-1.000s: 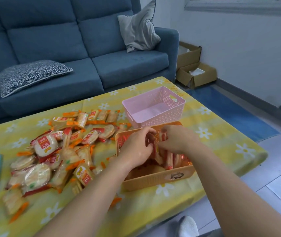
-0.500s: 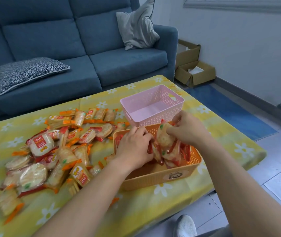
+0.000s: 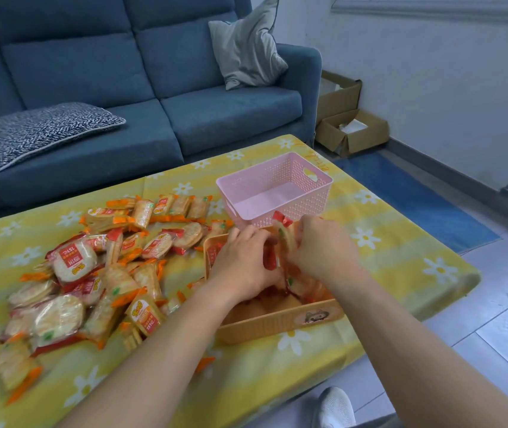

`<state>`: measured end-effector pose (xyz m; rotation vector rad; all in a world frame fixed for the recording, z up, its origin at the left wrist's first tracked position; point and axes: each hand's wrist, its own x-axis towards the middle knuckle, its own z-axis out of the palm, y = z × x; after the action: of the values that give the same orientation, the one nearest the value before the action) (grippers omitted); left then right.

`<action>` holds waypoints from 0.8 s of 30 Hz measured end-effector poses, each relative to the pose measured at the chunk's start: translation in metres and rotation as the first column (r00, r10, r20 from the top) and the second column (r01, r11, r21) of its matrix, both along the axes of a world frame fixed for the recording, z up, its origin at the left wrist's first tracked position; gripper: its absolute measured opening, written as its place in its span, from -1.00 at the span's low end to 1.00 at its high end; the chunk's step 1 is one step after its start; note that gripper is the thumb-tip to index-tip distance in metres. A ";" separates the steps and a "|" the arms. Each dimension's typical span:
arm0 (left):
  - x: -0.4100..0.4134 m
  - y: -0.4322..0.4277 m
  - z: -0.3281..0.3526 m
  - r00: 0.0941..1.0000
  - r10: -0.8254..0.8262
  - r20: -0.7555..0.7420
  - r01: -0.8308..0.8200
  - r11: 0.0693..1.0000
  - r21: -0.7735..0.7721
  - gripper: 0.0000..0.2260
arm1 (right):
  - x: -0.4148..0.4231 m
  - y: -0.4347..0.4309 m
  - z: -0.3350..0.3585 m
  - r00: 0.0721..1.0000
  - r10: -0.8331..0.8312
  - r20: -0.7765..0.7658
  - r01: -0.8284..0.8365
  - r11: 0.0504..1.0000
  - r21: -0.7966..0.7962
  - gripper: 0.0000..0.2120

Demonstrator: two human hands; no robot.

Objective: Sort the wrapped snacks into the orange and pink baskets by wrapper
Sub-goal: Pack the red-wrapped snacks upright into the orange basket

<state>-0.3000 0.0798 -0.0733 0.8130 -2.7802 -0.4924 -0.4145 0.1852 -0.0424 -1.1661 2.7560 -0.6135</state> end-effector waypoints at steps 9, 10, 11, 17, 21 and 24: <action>-0.001 0.001 -0.005 0.996 -0.087 0.001 0.086 0.991 -0.099 -0.39 | -0.020 0.007 0.006 0.981 0.134 0.137 -0.143 0.988 0.063 -0.87; -0.001 0.001 -0.005 0.996 -0.090 -0.001 0.089 0.991 -0.102 -0.40 | -0.023 0.009 0.006 0.989 0.113 0.090 -0.120 0.990 0.077 -0.83; -0.001 0.001 -0.006 0.995 -0.097 -0.005 0.096 0.989 -0.109 -0.41 | -0.023 0.010 0.006 0.993 0.103 0.053 -0.109 0.986 0.126 -0.79; 0.002 0.001 -0.007 0.995 -0.092 -0.034 0.087 0.986 -0.144 -0.50 | -0.024 0.010 0.003 0.994 0.095 0.048 -0.104 0.955 0.278 -0.71; 0.000 0.003 -0.006 0.996 -0.085 -0.014 0.082 0.985 -0.149 -0.48 | -0.044 0.019 0.029 0.985 0.012 0.170 -0.028 0.995 0.093 -0.89; -0.003 0.006 -0.006 0.994 -0.098 0.038 0.104 0.976 -0.193 -0.47 | -0.046 0.021 0.035 0.967 -0.057 0.249 0.084 0.991 -0.102 -0.81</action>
<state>-0.3033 0.0861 -0.0790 0.6428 -2.8494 -0.2200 -0.4603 0.2065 -0.0072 -0.9412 2.5903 -0.8667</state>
